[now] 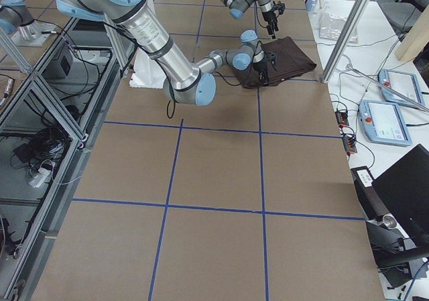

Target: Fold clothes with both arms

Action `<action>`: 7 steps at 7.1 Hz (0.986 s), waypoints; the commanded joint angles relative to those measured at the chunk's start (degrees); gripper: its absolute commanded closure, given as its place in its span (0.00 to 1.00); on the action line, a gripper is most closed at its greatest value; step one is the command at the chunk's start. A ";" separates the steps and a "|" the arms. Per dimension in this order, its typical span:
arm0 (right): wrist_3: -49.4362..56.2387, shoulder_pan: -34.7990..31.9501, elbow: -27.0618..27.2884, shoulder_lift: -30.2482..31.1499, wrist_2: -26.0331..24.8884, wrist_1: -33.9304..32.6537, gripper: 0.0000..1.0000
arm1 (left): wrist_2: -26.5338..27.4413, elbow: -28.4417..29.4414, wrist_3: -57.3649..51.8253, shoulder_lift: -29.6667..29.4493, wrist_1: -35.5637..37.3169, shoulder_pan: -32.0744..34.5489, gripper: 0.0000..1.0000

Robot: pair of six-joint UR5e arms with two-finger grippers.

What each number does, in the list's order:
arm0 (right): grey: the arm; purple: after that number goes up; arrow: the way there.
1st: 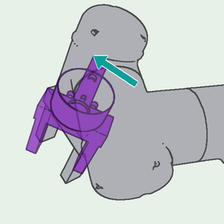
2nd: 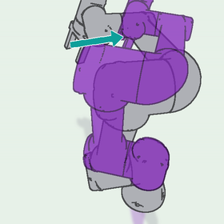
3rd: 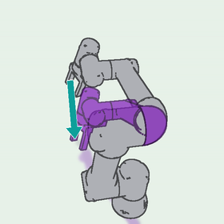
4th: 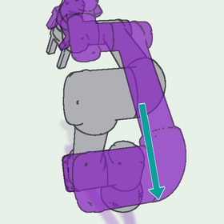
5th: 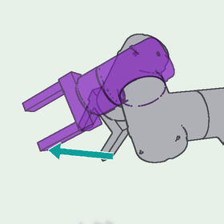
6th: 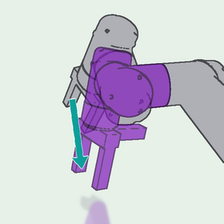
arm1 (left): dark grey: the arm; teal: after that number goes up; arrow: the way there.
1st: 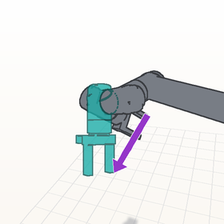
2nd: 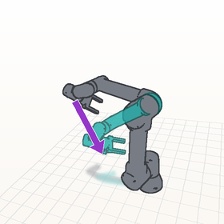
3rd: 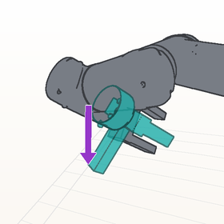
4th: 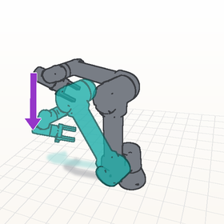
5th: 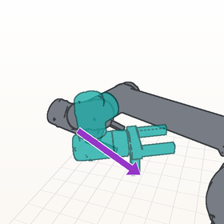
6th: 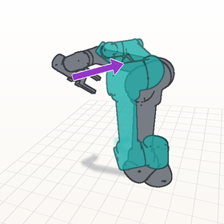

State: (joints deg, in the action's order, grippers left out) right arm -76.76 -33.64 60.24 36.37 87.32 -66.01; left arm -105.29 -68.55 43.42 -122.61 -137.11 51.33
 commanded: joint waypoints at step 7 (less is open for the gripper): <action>-0.23 0.42 1.01 -0.07 -0.22 -0.34 1.00 | 0.00 0.18 0.00 0.00 0.00 0.00 0.00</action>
State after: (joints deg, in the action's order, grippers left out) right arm -76.90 -33.21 60.44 36.32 87.03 -66.21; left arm -105.29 -68.38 43.42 -122.61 -137.11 51.33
